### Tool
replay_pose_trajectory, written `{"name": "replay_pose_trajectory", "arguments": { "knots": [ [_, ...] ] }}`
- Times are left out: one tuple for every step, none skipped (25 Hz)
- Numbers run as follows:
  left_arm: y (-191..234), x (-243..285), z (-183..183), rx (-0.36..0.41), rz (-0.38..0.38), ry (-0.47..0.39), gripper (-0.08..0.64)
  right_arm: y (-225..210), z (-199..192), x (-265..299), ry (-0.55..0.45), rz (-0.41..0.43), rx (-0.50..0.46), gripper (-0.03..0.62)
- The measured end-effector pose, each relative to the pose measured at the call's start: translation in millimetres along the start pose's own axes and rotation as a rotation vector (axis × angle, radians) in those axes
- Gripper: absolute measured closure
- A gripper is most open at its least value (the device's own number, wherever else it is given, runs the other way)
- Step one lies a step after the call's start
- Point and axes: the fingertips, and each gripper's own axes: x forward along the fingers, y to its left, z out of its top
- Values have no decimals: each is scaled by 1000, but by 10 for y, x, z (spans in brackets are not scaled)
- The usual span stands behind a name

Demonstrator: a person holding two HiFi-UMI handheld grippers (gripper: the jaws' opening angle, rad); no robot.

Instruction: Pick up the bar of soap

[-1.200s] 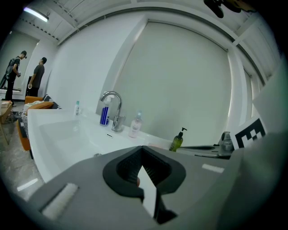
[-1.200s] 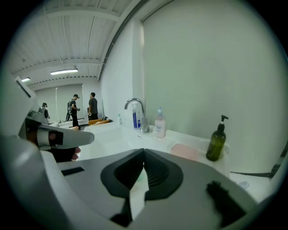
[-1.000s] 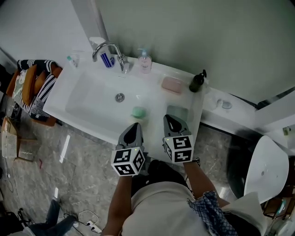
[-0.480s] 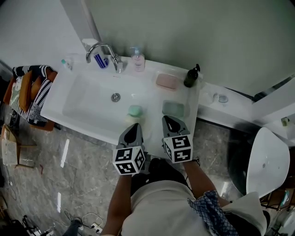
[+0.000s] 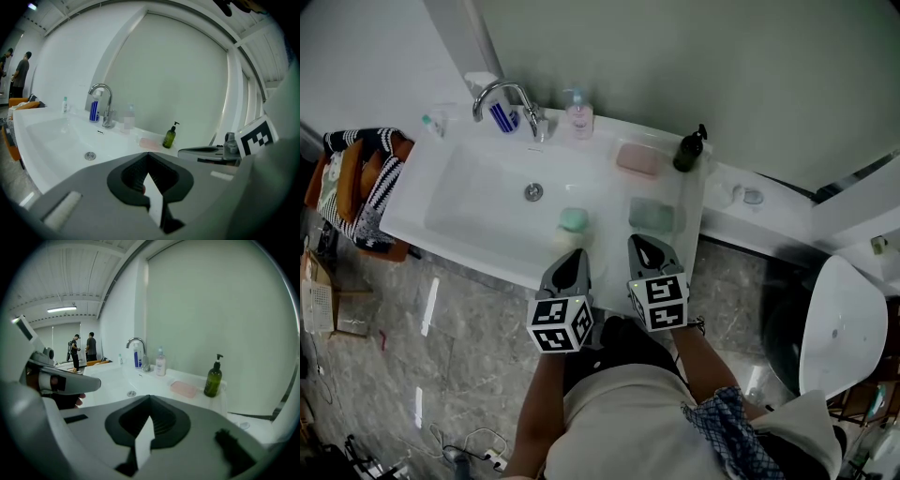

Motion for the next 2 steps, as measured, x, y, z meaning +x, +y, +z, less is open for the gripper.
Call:
{"name": "replay_pose_trajectory", "arguments": {
  "knots": [
    [-4, 5, -5, 6, -1, 4, 554, -2, -4, 5, 1, -2, 1, 578],
    [-7, 10, -11, 12, -1, 7, 554, -5, -8, 10, 2, -3, 2, 578]
  ]
}}
